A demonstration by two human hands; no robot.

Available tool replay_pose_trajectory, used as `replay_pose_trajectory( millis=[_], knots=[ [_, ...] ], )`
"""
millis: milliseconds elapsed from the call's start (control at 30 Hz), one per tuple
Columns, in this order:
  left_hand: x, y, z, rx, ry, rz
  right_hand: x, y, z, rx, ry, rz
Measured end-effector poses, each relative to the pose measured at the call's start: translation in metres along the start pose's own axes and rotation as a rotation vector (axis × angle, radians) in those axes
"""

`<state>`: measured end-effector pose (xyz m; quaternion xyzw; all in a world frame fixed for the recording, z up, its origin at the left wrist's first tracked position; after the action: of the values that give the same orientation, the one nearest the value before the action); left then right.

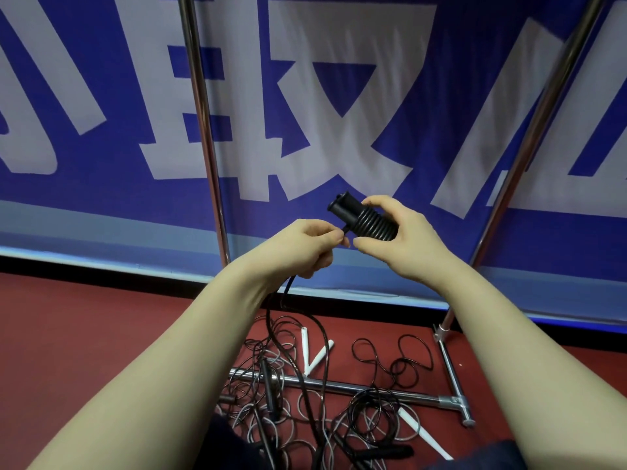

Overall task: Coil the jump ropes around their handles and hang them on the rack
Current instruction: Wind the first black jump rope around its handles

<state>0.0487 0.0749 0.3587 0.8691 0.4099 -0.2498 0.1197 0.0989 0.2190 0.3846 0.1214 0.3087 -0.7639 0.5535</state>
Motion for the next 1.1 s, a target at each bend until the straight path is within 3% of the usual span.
replay_pose_trajectory(
  millis=[300,633,833,1000,1100],
  knots=[
    [-0.002,-0.004,-0.003,-0.084,0.11,-0.151,0.009,0.002,0.017,-0.146,0.395,-0.062],
    [-0.007,0.001,-0.003,-0.076,0.188,-0.411,0.031,0.01,0.04,-0.3,0.814,-0.375],
    [-0.009,-0.001,0.0,-0.108,0.194,-0.403,0.037,0.015,0.047,-0.285,1.048,-0.505],
    [-0.018,-0.001,0.003,-0.101,0.187,-0.46,0.048,0.022,0.053,-0.421,0.9,-0.485],
    [-0.025,0.0,0.007,-0.082,0.157,-0.474,0.049,0.022,0.054,-0.337,0.607,-0.257]
  ],
)
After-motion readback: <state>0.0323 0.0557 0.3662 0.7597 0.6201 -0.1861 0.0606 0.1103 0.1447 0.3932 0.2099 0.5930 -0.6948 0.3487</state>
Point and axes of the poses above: each hand's wrist, its own y-axis away from the middle knuckle, its own x-axis out of the palm, z = x × y, the point moved 8 cm from there along -y, towards the middle knuckle, and after that the axes turned 11 degrees about -y, right-handed, at the moved point
